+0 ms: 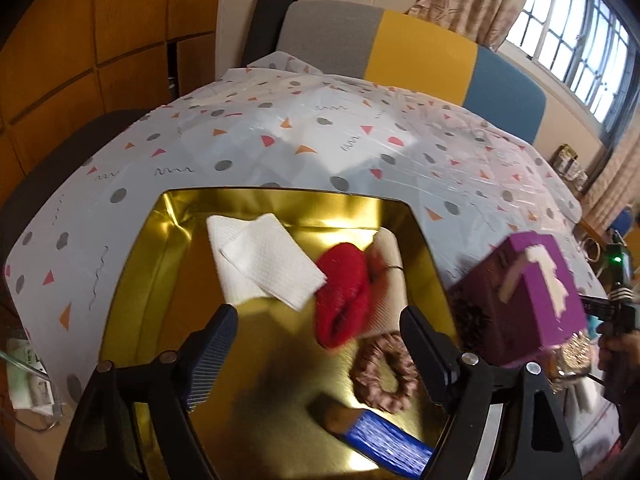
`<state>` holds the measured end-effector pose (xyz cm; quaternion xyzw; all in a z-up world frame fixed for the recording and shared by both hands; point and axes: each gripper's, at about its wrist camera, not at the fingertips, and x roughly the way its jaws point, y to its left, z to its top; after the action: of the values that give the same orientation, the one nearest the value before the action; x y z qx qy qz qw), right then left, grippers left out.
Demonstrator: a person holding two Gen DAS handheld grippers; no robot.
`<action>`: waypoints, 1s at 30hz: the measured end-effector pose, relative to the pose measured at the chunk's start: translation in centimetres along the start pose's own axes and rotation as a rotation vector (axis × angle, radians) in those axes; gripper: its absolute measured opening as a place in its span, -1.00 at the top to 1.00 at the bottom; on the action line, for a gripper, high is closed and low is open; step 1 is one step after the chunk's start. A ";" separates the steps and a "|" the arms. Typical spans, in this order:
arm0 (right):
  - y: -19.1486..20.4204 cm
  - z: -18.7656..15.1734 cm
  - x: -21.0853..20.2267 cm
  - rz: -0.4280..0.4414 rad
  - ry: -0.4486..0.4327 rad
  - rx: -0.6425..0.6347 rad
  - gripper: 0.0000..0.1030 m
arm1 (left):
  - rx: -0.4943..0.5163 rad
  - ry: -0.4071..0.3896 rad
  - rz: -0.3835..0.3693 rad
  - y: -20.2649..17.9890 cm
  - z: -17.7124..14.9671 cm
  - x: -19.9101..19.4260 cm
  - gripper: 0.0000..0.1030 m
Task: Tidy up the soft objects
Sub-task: 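Release the white towel square into the gold tray with the left gripper, then carry the white wipes packet into the gold tray and open the right gripper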
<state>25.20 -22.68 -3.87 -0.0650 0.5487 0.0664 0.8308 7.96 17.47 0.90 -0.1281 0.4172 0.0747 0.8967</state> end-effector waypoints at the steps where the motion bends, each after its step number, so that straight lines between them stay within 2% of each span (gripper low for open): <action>1: 0.0 -0.2 -0.2 0.004 -0.003 0.008 0.59 | 0.002 -0.001 -0.005 -0.2 -0.1 -0.2 -0.62; 3: 0.1 -0.6 -0.5 0.028 0.003 0.011 0.59 | 0.016 -0.004 -0.017 -0.8 -0.3 -0.6 -0.62; 5: 0.9 -1.2 -0.1 0.023 0.039 -0.043 0.57 | 0.030 -0.006 -0.031 -1.3 -0.5 -1.0 -0.62; 6: 1.1 -1.4 -0.1 0.009 0.036 -0.058 0.53 | 0.032 -0.005 -0.036 -1.4 -0.5 -1.1 -0.62; 8: 1.1 -1.4 -0.1 0.036 0.036 -0.058 0.41 | 0.035 0.001 -0.044 -1.5 -0.7 -1.4 -0.62; 10: 0.8 -1.2 -0.1 0.057 0.048 -0.049 0.10 | 0.034 -0.002 -0.043 -1.4 -0.8 -1.6 -0.62; 11: 0.8 -1.0 -0.3 0.043 0.045 -0.066 0.04 | 0.034 0.000 -0.042 -1.4 -0.8 -1.6 -0.62; 13: 1.0 -0.6 -0.7 0.015 0.028 -0.114 -0.27 | 0.026 0.003 -0.038 -1.2 -0.8 -1.6 -0.62; 15: 1.1 -0.3 -0.7 0.023 0.035 -0.147 -0.36 | 0.014 0.005 -0.031 -1.0 -0.8 -1.6 -0.62; 22: 1.6 1.1 1.9 0.008 0.096 -0.231 -0.35 | 0.007 0.006 -0.002 -0.8 -0.7 -1.2 -0.62; 25: 1.4 1.3 2.6 0.022 0.085 -0.188 -0.13 | 0.006 0.008 0.006 -0.7 -0.7 -1.0 -0.62; 30: 0.5 1.6 1.9 0.004 0.061 -0.102 0.06 | 0.022 -0.003 0.011 -0.8 -0.9 -1.2 -0.62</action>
<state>27.32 -21.80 -5.02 -0.1080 0.5700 0.0938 0.8091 6.77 16.44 1.39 -0.1159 0.4173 0.0752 0.8982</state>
